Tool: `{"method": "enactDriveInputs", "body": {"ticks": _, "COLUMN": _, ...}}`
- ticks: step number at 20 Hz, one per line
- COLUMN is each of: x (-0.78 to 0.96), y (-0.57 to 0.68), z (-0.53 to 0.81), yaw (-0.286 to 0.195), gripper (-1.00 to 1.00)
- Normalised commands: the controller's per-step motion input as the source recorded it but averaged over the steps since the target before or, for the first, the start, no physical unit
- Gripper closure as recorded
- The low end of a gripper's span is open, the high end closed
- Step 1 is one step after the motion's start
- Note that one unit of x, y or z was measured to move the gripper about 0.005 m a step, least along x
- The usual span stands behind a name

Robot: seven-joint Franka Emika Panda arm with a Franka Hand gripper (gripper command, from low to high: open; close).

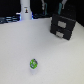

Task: Open the kcup holder, insert the kcup into the holder, and close the kcup holder

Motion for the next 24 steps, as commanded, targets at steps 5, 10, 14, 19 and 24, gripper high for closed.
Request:
{"method": "enactDriveInputs", "body": {"ticks": 5, "x": -0.18, "y": 0.79, "z": -0.08, "yaw": -0.176, "gripper": -1.0}}
{"method": "enactDriveInputs", "body": {"ticks": 10, "x": -0.11, "y": 0.72, "z": -0.15, "yaw": -0.182, "gripper": -1.0}}
{"method": "enactDriveInputs", "body": {"ticks": 14, "x": -0.04, "y": 0.63, "z": -0.2, "yaw": -0.171, "gripper": -1.0}}
{"method": "enactDriveInputs", "body": {"ticks": 19, "x": -0.03, "y": 0.56, "z": -0.22, "yaw": -0.165, "gripper": -1.0}}
{"method": "enactDriveInputs", "body": {"ticks": 24, "x": -0.04, "y": 0.49, "z": -0.25, "yaw": -0.157, "gripper": -1.0}}
